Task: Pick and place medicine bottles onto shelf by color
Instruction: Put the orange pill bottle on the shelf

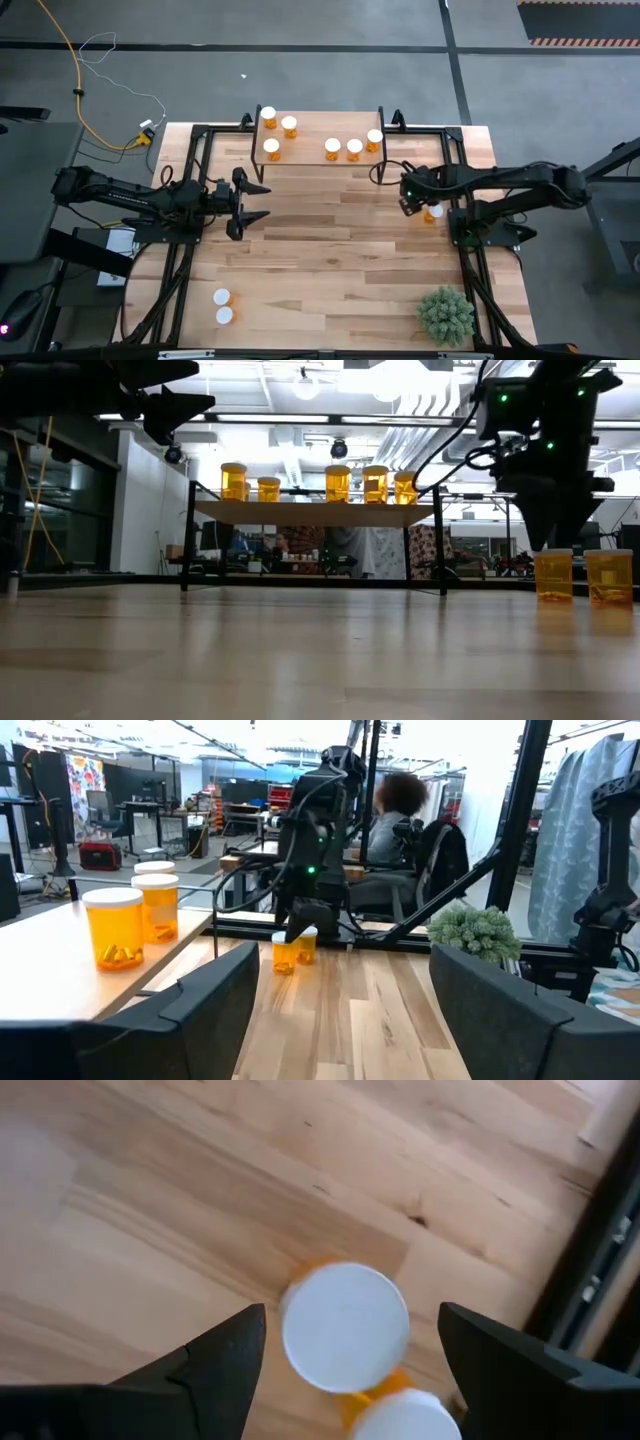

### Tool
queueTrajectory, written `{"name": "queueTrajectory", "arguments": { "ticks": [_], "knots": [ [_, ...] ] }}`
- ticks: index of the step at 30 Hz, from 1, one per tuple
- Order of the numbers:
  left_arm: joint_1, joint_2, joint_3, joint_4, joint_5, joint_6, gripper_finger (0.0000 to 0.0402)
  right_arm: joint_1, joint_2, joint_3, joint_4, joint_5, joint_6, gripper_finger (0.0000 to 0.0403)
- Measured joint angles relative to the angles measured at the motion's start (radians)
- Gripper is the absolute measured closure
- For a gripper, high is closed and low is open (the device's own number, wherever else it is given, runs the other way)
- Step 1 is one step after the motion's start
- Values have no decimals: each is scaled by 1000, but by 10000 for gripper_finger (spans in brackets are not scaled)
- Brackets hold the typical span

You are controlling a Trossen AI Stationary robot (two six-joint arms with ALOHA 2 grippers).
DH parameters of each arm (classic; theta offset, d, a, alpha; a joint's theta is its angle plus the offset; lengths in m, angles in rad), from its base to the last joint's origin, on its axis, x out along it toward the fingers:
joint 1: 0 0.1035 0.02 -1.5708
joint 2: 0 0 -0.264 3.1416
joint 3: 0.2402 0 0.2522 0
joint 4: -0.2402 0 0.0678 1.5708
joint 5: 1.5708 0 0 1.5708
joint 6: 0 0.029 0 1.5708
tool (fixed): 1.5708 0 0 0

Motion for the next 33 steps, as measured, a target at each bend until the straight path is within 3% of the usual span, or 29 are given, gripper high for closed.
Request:
{"name": "queueTrajectory", "arguments": {
  "ticks": [10,17,28,33],
  "knots": [
    [0,0,0,-17,0,-24,118,-109,13,0,17,-73,-119,114],
    [0,0,0,-23,0,-26,118,-129,111,0,21,-159,-186,114],
    [0,0,0,-23,1,-26,118,-129,171,1,63,-160,-220,115],
    [0,0,0,-23,1,-26,118,-129,169,1,55,-160,-220,140]
  ]
}}
